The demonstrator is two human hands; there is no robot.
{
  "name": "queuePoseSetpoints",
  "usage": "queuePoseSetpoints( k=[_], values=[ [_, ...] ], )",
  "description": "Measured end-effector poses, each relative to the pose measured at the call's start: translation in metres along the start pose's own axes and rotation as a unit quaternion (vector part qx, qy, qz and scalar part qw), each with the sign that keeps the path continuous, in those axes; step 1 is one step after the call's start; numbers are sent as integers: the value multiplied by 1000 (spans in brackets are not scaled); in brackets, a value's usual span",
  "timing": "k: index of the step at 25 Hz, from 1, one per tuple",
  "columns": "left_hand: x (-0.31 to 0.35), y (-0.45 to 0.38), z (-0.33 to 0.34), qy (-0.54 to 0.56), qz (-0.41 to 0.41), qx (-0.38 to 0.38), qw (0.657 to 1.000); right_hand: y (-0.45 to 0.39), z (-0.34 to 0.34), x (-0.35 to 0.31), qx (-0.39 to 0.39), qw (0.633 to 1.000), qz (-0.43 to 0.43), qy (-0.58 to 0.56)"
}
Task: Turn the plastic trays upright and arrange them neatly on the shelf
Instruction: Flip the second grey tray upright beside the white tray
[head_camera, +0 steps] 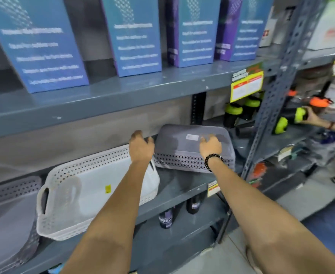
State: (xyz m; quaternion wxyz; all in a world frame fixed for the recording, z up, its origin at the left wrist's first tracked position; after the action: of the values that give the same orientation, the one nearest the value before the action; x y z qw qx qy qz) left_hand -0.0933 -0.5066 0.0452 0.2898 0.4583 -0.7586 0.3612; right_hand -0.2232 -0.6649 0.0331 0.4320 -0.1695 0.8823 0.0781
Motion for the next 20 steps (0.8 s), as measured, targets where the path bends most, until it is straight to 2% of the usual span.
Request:
queuePoseSetpoints(
  k=[4, 6, 9, 12, 15, 17, 18, 20],
  values=[
    [20, -30, 54, -11, -36, -86, 996, -62, -22, 34, -5, 996, 38, 80],
    [18, -48, 77, -16, -82, -122, 989, -96, -26, 46, -31, 992, 67, 103],
    [8, -66, 101, -5, -158, -178, 971, -132, -22, 58, -98, 983, 135, 75],
    [1, -72, 118, -15, -179, -201, 963, -158, -9, 64, -158, 974, 158, 48],
    [-5, -67, 131, -31, -226, -143, 963, -155, -8, 58, -145, 975, 161, 49],
    [-6, -52, 135, -37, -294, -49, 954, -152, -8, 57, -128, 978, 160, 43],
    [0, -46, 135, -30, -320, -8, 947, -152, -8, 58, -112, 981, 156, 24],
    [18, -35, 132, 33, -332, 70, 940, -152, -16, 55, -56, 982, 150, -98]
  ],
)
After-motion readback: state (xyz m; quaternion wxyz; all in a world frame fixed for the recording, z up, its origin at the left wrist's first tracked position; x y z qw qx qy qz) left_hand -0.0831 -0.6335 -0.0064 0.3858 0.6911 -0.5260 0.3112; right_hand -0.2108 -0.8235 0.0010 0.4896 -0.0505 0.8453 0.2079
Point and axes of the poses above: each hand's wrist, its own y-axis away from the middle knuckle, its own z-axis out of the palm, x = y × z, the point moved 1 cm from there along -y, towards the middle knuckle, and after that the axes turned 4 degrees about y, right-handed, at the moved point
